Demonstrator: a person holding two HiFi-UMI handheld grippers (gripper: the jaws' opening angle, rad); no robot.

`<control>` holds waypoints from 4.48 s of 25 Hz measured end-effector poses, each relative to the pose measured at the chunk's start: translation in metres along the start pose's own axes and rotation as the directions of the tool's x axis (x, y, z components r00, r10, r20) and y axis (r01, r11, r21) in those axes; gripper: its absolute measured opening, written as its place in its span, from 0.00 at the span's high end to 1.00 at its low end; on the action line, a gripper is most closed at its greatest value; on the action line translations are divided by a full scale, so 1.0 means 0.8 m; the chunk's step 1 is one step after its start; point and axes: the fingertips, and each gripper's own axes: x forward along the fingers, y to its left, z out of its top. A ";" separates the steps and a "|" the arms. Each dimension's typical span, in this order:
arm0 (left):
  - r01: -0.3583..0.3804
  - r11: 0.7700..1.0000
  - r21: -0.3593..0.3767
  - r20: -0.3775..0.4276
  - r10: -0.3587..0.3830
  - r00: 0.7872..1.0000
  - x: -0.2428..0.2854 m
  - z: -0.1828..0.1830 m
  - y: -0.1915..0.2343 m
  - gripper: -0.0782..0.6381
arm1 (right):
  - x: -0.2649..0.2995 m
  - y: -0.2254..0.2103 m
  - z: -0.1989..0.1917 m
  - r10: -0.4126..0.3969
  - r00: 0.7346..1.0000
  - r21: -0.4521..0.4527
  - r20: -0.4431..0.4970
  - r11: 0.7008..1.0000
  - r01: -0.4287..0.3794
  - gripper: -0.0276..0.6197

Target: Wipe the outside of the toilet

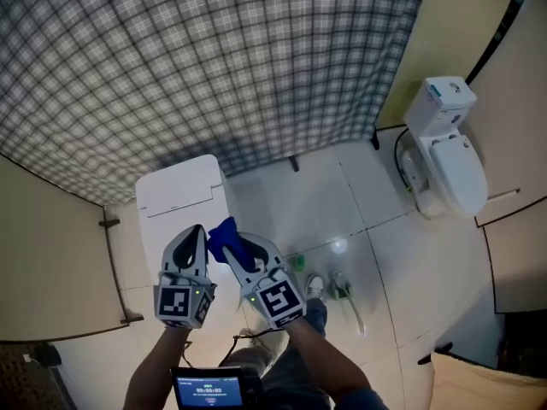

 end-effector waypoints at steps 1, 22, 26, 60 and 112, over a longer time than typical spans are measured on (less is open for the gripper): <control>-0.023 1.000 0.004 -0.027 0.023 0.999 0.025 -0.009 -0.001 0.87 | 0.010 -0.027 -0.013 0.012 1.000 0.026 -0.011 1.000 -0.011 0.80; -0.147 0.928 0.344 -0.164 0.213 0.963 0.298 -0.292 0.112 0.87 | 0.361 -0.285 -0.421 0.120 0.990 0.232 -0.071 0.967 -0.101 0.80; -0.166 0.927 0.337 -0.132 0.221 0.966 0.292 -0.306 0.112 0.87 | 0.347 -0.254 -0.452 0.176 0.982 0.232 -0.075 0.960 -0.155 0.80; -0.103 0.895 0.434 -0.127 0.174 0.976 0.257 -0.352 0.061 0.87 | 0.296 -0.283 -0.586 -0.002 0.997 0.394 -0.074 0.919 0.031 0.80; 0.024 0.963 0.268 -0.278 0.053 0.959 0.344 -0.468 -0.025 0.88 | 0.300 -0.294 -0.833 -0.009 0.936 0.567 -0.351 0.794 0.220 0.80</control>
